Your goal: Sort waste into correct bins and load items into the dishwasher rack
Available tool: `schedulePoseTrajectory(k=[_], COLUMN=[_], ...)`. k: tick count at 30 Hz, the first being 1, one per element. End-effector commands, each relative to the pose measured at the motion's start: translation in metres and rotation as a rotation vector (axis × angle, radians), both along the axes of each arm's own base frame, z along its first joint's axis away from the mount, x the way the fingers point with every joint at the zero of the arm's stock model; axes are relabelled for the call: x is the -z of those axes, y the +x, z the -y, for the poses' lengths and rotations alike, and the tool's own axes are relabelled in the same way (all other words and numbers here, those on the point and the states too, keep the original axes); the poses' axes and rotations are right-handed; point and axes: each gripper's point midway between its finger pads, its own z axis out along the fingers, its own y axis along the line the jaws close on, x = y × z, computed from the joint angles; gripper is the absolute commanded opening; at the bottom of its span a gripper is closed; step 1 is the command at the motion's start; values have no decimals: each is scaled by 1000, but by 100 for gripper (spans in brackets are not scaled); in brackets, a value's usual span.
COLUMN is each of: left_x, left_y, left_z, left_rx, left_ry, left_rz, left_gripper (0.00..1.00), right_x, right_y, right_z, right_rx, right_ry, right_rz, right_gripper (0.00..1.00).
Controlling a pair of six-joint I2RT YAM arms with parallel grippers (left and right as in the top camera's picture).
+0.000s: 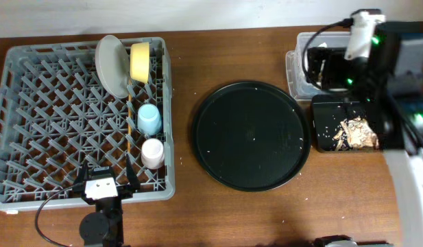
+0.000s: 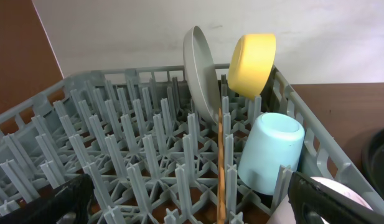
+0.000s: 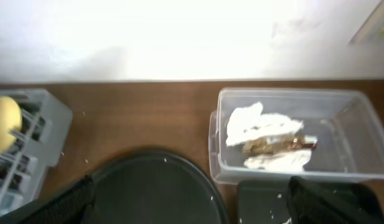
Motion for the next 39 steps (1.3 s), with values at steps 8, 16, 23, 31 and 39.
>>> schedulePoseTrajectory(k=[8,16,23,31,39], left_x=[0,0,0,0,0], left_y=[0,0,0,0,0], left_z=[-1,-1,-1,-1,-1], left_rx=[-4,-4,-4,-4,-4], left_ry=[19,19,19,19,19], left_rz=[0,0,0,0,0], left_gripper=[99,99,99,99,99], right_x=[103,184,227,228,228], right_y=[-85,-125,-127,-127,-127], right_z=[2,3,-2,-2,-2], right_rx=[-24,-36,-62,-85,-86], right_ry=[20,33,34,-32,-38], right_rz=[495,645,473,473,473], right_gripper=[98,98,98,99,98])
